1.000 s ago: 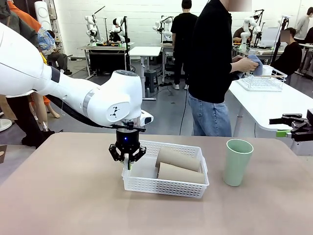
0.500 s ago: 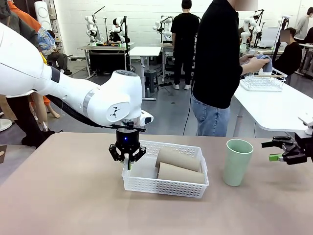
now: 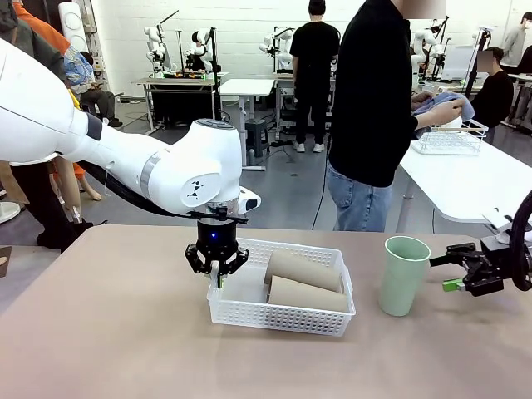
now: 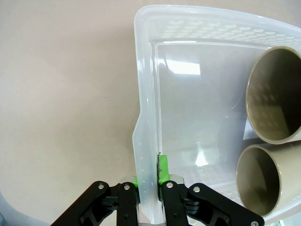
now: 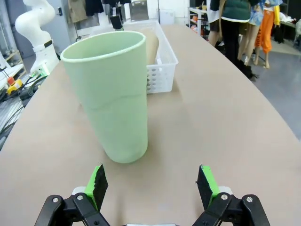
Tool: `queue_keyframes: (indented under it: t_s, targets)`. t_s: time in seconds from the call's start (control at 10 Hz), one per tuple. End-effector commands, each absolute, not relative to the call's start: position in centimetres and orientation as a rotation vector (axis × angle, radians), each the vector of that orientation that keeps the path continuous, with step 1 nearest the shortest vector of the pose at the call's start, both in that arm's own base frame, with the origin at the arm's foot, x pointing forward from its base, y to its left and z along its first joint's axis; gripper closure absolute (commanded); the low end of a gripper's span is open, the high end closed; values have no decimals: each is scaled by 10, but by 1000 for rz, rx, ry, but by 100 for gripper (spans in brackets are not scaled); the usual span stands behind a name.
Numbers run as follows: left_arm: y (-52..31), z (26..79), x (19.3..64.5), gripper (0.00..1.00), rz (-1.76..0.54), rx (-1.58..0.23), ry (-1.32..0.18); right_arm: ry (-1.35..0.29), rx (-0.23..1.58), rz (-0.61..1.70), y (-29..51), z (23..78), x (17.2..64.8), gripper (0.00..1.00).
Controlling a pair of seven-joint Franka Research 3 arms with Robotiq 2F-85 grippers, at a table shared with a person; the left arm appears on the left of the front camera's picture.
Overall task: Clean and organize the cups into the basket.
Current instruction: Pick up the Reusable plastic cup from the right side of the table and stack it inside the Organizing basket in the center of the table.
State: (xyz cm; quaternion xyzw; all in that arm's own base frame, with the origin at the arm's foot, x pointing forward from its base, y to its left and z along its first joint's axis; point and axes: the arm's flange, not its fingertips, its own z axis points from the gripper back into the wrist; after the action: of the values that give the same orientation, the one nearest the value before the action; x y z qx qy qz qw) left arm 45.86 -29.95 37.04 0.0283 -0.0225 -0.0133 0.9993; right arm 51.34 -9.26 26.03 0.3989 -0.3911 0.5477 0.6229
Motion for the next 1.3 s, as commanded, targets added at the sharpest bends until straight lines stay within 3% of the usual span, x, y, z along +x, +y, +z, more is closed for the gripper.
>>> queue_keyframes:
  t_s: [0.0,1.2]
  targets:
    - [-300,373,458,100,-22,59,-51,-869,953,1313,-79,258,509,0]
    - [-300,373,458,100,-22,59,-51,-856,1022,1334,-48,259,508,0]
